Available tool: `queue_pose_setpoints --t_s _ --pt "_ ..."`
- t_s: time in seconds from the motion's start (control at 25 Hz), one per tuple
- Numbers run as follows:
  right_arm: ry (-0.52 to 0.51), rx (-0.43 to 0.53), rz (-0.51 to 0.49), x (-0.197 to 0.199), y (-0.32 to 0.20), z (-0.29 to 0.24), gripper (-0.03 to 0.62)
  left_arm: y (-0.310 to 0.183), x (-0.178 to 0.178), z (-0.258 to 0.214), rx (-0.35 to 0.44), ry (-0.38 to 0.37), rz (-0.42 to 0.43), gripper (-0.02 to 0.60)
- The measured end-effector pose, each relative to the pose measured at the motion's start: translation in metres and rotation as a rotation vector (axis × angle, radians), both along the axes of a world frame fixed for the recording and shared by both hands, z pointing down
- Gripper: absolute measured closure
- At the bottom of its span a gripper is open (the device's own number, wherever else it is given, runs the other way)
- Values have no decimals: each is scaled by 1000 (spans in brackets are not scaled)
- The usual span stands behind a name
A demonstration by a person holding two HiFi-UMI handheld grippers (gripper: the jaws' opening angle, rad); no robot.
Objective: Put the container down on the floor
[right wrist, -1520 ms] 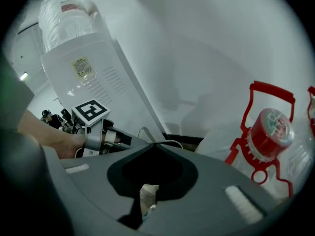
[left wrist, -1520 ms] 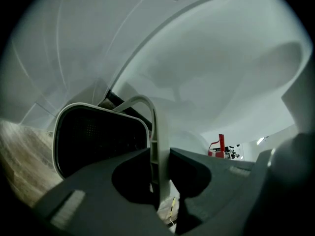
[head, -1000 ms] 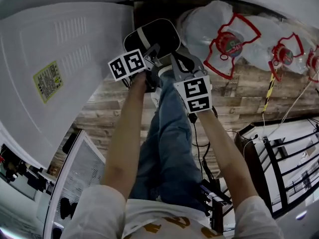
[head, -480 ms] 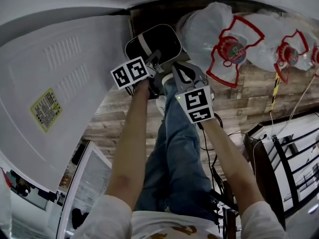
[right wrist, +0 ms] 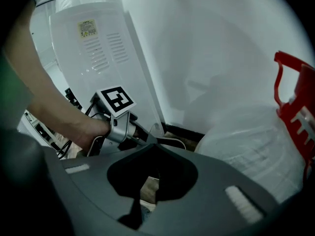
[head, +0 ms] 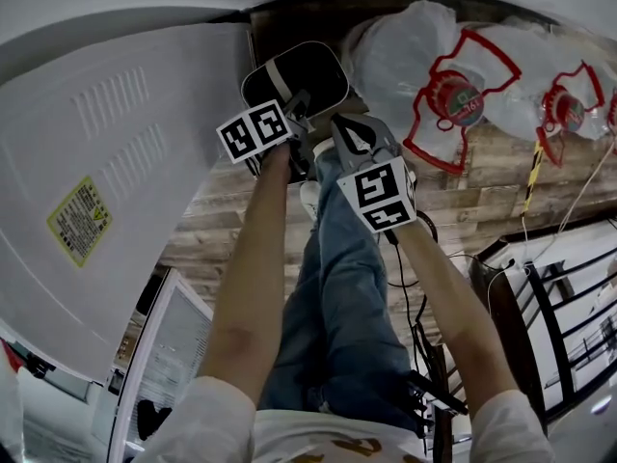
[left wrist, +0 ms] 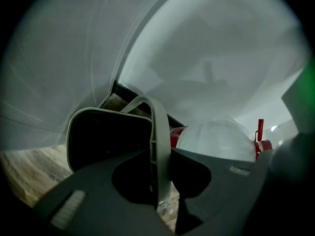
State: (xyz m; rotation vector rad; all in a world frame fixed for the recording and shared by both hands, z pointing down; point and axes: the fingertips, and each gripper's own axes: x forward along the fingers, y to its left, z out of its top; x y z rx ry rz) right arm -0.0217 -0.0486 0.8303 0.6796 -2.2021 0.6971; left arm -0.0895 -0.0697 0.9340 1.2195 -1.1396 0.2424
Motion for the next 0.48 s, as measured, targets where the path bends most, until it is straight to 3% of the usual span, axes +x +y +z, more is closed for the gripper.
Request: queue_pose_setpoints --t_s 0.2,0.48 --pt "6 -3 16 3 -6 2 569 5 0 -2 5 5 10 523" --pt "13 -17 18 8 -7 3 569 8 -16 3 -7 -46 12 525"
